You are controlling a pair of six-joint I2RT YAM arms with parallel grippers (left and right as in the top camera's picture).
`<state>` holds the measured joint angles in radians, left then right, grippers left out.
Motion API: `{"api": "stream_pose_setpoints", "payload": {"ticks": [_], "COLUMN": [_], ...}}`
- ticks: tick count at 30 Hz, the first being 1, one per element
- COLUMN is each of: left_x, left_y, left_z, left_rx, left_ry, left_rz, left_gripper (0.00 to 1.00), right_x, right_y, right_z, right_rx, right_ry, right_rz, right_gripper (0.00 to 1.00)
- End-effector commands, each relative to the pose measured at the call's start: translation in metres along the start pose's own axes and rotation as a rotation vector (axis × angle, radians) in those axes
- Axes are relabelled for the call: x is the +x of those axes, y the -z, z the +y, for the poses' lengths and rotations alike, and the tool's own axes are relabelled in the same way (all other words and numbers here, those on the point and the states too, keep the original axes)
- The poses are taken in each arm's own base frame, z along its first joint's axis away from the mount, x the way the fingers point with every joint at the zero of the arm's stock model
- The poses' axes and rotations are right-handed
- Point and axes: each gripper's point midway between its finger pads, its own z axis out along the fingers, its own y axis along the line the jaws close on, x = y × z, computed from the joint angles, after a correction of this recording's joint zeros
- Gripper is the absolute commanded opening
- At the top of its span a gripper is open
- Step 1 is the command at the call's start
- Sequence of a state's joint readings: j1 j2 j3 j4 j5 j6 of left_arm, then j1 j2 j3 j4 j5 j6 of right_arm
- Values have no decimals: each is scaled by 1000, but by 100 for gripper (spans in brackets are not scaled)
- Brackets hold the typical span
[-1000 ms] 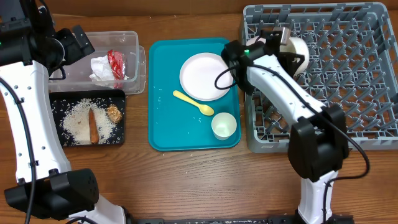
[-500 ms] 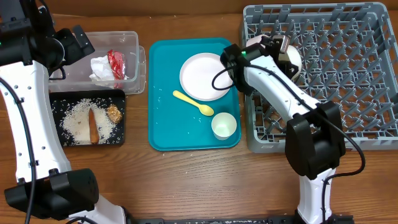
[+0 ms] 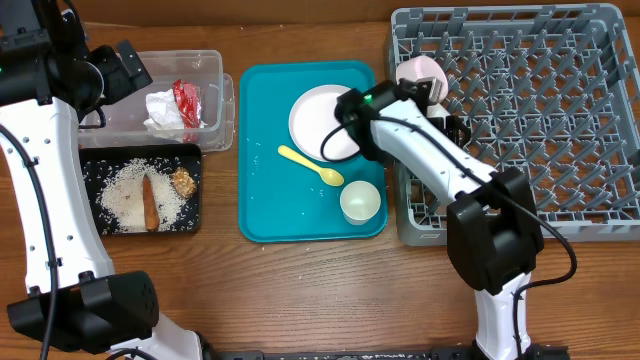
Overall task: Sort waste into correct bins and load items into the dishwasher
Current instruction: 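Return the right gripper to the teal tray and grasp the white plate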
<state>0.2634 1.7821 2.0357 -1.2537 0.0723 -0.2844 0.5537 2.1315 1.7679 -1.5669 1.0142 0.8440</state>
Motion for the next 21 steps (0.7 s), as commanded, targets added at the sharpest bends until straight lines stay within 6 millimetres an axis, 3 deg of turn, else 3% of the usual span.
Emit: {"api": "stream_pose_setpoints", "payload": {"ticks": [1,9,11,15,18,21], "left_x": [-4,-4,-4,-4,-4,-4], "left_y": [8,8,8,8,8,8], "left_z": [-4,-4,-4,-4,-4,-4], "left_rx": [14,14,14,14,14,15], "left_ry": [-19,-20,-20,-19,-19,-20], "left_rz": [-22,-22,-22,-22,-22,-22], "left_gripper": [100,100,100,100,100,100], "right_x": [-6,-45,-50,-51,-56,-47], "right_y": [20,94,112,158,164,168], "right_z": [4,-4,8,67,83,105], "right_rx": [-54,-294,-434,-827,-886,-953], "right_ry": [-22,-126,-128,-41,-54,4], "right_rz": [-15,-46,-12,53,53,94], "right_gripper": [87,93,94,96,89,87]}}
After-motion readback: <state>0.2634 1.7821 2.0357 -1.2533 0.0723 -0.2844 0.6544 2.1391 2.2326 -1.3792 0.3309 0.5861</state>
